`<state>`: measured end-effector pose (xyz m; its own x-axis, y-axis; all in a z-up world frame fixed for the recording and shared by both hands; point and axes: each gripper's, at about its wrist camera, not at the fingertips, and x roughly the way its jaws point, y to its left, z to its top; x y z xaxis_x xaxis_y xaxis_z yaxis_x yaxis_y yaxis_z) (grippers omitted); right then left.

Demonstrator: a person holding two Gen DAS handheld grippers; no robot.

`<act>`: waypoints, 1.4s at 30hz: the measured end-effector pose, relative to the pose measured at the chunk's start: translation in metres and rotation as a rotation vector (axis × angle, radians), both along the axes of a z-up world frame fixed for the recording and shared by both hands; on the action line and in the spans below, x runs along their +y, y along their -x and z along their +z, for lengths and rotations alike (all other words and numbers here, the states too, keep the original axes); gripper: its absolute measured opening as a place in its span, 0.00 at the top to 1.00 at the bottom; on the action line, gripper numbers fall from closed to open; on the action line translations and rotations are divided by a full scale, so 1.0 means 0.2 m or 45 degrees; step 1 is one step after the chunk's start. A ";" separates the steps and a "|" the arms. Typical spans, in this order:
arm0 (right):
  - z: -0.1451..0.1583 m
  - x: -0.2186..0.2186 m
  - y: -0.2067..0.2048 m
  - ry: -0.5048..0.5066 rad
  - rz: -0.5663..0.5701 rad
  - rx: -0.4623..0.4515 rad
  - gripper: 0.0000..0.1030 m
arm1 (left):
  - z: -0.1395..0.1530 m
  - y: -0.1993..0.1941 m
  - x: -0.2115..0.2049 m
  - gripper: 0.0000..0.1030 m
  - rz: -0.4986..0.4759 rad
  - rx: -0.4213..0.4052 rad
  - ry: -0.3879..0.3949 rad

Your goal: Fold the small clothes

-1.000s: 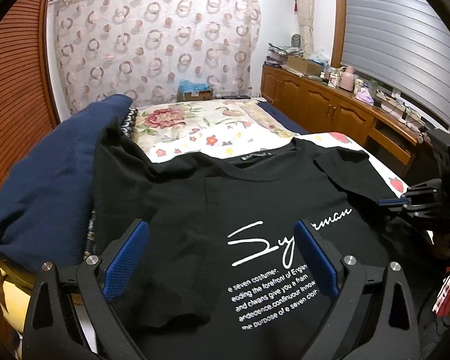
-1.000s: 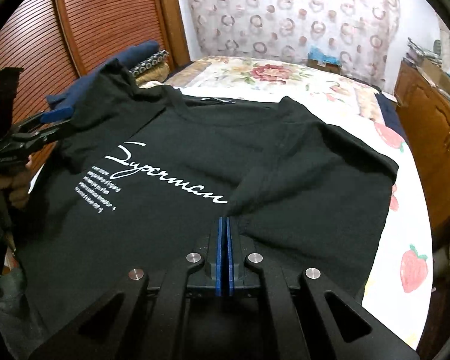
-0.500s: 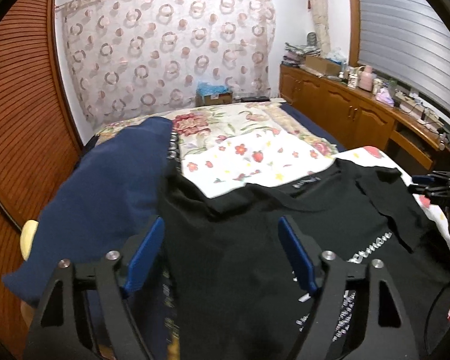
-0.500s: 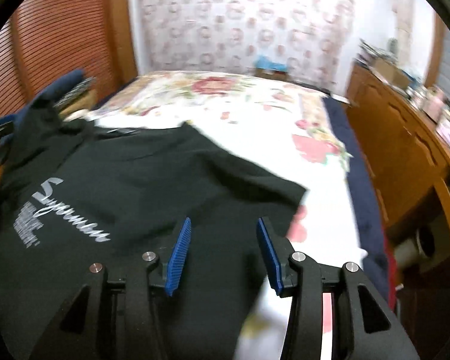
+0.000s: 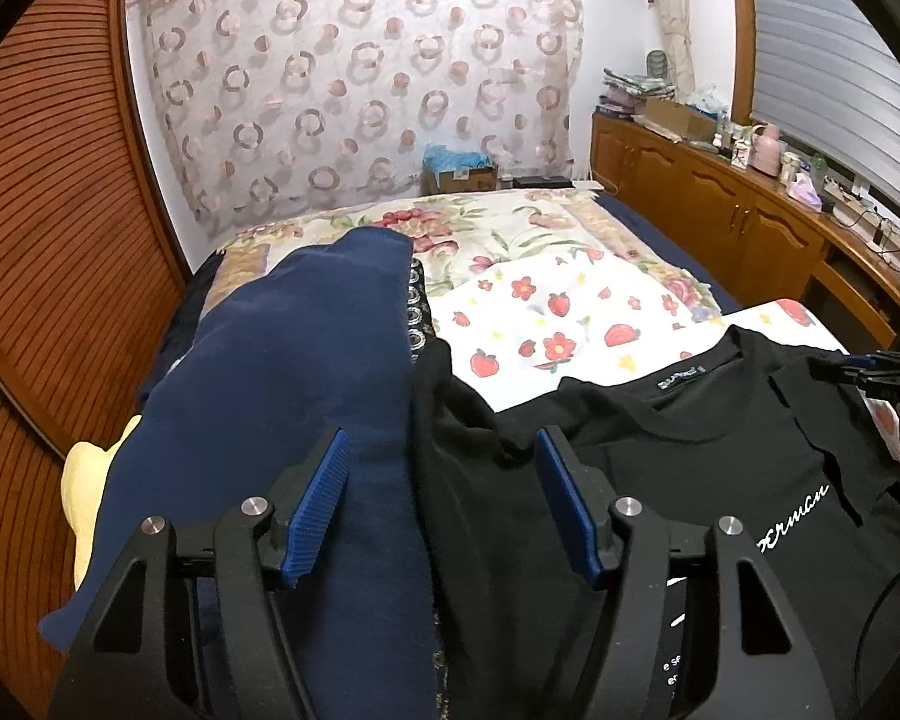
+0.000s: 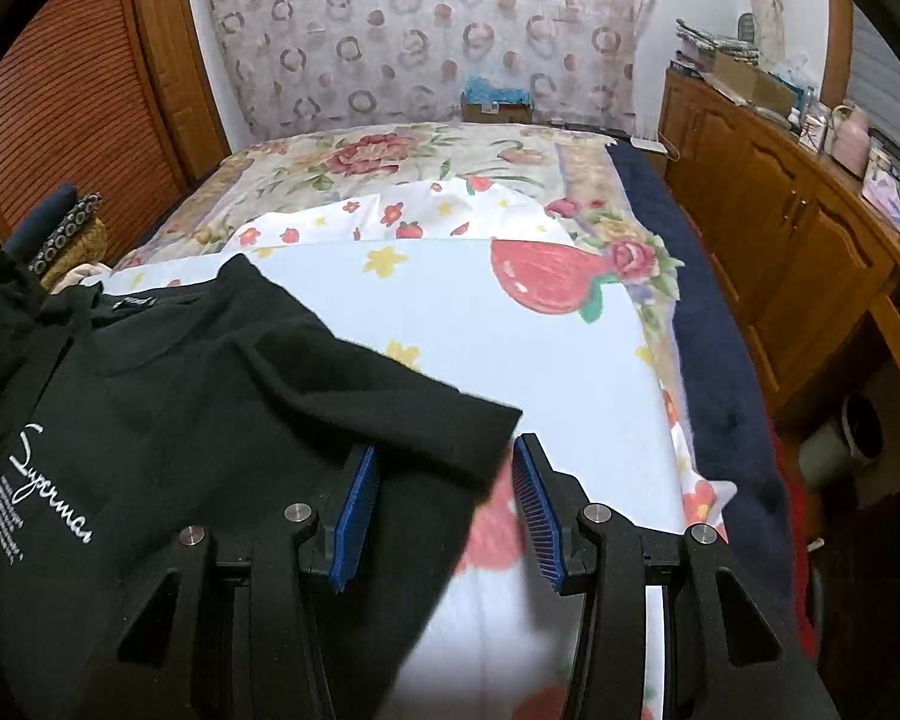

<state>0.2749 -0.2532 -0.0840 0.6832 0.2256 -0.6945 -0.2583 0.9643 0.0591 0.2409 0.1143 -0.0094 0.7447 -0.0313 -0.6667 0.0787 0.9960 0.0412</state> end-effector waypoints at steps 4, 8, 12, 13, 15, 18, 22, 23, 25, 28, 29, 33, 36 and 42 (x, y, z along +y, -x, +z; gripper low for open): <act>-0.01 -0.01 -0.01 0.008 -0.002 -0.025 0.54 | -0.01 -0.02 0.00 0.44 -0.017 0.021 0.005; -0.02 -0.01 -0.01 0.024 0.002 -0.029 0.54 | -0.01 -0.07 0.00 0.54 -0.029 0.035 -0.002; -0.02 0.00 0.00 0.039 0.002 -0.030 0.54 | 0.00 -0.11 0.00 0.59 -0.040 0.037 -0.004; -0.01 -0.01 -0.02 0.042 0.004 -0.029 0.54 | 0.00 -0.13 0.00 0.60 -0.045 0.041 -0.006; -0.01 -0.01 -0.02 0.042 0.006 -0.029 0.54 | 0.00 -0.16 -0.01 0.67 -0.059 0.050 -0.011; -0.01 -0.01 -0.02 0.039 0.008 -0.028 0.54 | 0.00 -0.20 -0.02 0.72 -0.068 0.061 -0.038; -0.01 -0.01 -0.03 0.041 0.009 -0.030 0.54 | 0.00 -0.21 -0.01 0.96 -0.064 0.060 -0.039; -0.01 -0.01 -0.03 0.041 0.009 -0.030 0.54 | 0.01 -0.20 -0.01 0.96 -0.065 0.050 -0.025; -0.01 -0.01 -0.03 0.039 0.010 -0.029 0.54 | 0.04 -0.17 -0.01 0.97 -0.072 0.012 0.011; -0.01 -0.01 -0.04 0.042 0.023 -0.031 0.54 | 0.09 -0.09 -0.03 0.97 -0.062 -0.052 0.017; -0.01 -0.01 -0.05 0.043 0.027 -0.032 0.54 | 0.11 -0.07 -0.02 0.97 -0.058 -0.072 0.028; 0.00 0.02 -0.06 -0.013 0.124 -0.009 0.86 | 0.18 0.03 0.00 0.97 -0.044 -0.132 0.068; 0.04 0.04 -0.03 0.011 0.134 -0.055 0.87 | 0.21 0.11 0.00 0.97 -0.042 -0.158 0.089; 0.24 0.01 0.18 -0.074 0.149 -0.232 0.88 | 0.24 0.28 -0.02 0.97 -0.047 -0.201 0.119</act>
<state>0.2396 -0.2508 -0.0364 0.7631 0.3467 -0.5454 -0.3796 0.9235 0.0560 0.1849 0.1100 0.0383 0.8372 -0.1170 -0.5343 0.1153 0.9927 -0.0367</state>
